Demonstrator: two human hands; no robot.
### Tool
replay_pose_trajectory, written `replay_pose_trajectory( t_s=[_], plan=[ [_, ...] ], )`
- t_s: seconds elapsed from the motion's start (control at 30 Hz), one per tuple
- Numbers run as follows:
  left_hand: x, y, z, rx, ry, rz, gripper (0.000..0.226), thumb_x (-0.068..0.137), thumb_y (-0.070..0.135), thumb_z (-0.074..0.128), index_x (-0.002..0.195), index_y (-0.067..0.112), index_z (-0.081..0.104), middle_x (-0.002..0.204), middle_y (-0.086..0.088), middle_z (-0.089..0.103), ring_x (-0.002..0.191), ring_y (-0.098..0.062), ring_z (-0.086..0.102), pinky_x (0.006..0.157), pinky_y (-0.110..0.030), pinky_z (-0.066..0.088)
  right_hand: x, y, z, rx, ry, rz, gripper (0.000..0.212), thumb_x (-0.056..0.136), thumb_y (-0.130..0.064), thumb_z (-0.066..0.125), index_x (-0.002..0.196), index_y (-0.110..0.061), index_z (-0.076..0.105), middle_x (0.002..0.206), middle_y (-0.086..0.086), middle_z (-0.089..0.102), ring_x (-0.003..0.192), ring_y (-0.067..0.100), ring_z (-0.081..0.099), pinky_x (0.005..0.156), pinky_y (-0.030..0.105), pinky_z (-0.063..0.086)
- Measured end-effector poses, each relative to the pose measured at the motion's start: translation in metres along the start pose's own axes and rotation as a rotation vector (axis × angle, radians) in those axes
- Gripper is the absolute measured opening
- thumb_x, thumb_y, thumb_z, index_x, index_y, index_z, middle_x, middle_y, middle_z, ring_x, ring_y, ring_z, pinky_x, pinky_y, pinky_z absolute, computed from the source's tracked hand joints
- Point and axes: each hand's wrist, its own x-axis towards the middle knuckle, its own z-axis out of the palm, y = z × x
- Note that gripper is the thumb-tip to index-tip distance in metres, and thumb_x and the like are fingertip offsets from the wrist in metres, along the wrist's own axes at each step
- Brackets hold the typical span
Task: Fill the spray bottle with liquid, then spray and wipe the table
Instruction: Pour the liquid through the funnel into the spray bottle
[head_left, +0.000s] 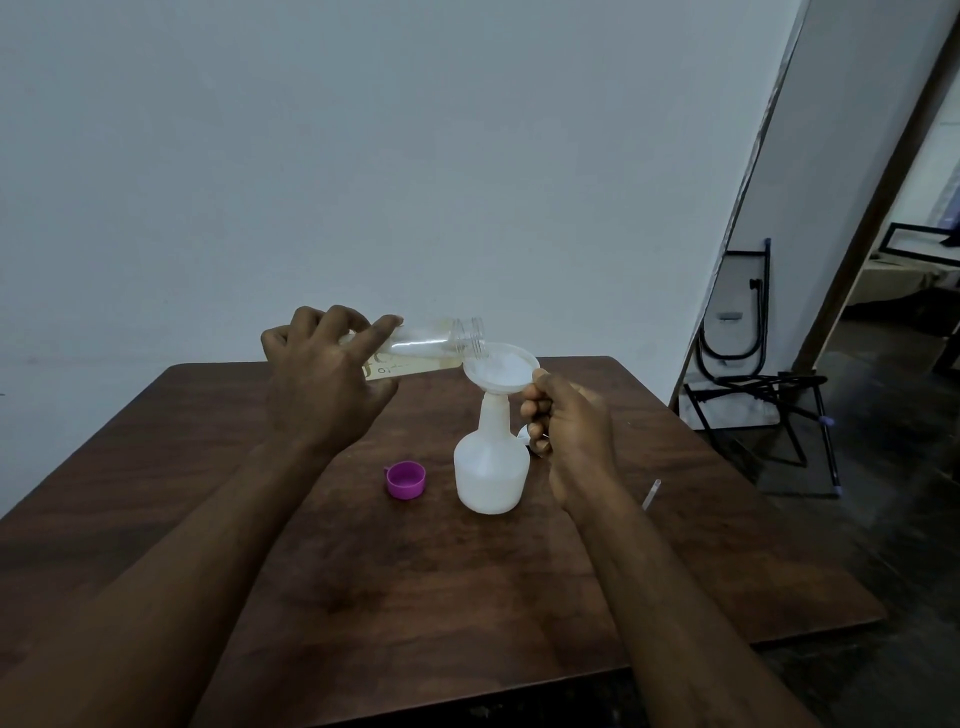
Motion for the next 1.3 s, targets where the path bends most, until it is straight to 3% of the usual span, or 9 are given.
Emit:
replay_pose_trajectory(
  t_s=[0.5,1.3],
  plan=[
    [0.0017,-0.0039,0.0037,0.005,0.021,0.025,0.062,0.072,0.035,0.088,0.131,0.034,0.068,0.113,0.001,0.064,0.109,-0.030,0.051,0.081,-0.043,0.028,-0.0006,-0.0012,0.0007,0.010,-0.007,0.000,0.047,0.099,-0.021,0.061,0.052,-0.021,0.068,0.057,0.001,0.059,0.041,0.010,0.043,0.039,0.022,0.029],
    [0.0009,0.0001,0.0005,-0.006,0.001,0.002,0.059,0.073,0.034,0.087,0.129,0.033,0.070,0.112,-0.001,0.066,0.108,-0.032,0.052,0.082,-0.044,0.030,0.0001,-0.0004,-0.0007,0.013,-0.016,-0.001,0.044,0.098,-0.021,0.061,0.054,-0.020,0.068,0.057,0.001,0.060,0.042,0.010,0.044,0.039,0.023,0.030]
  ],
)
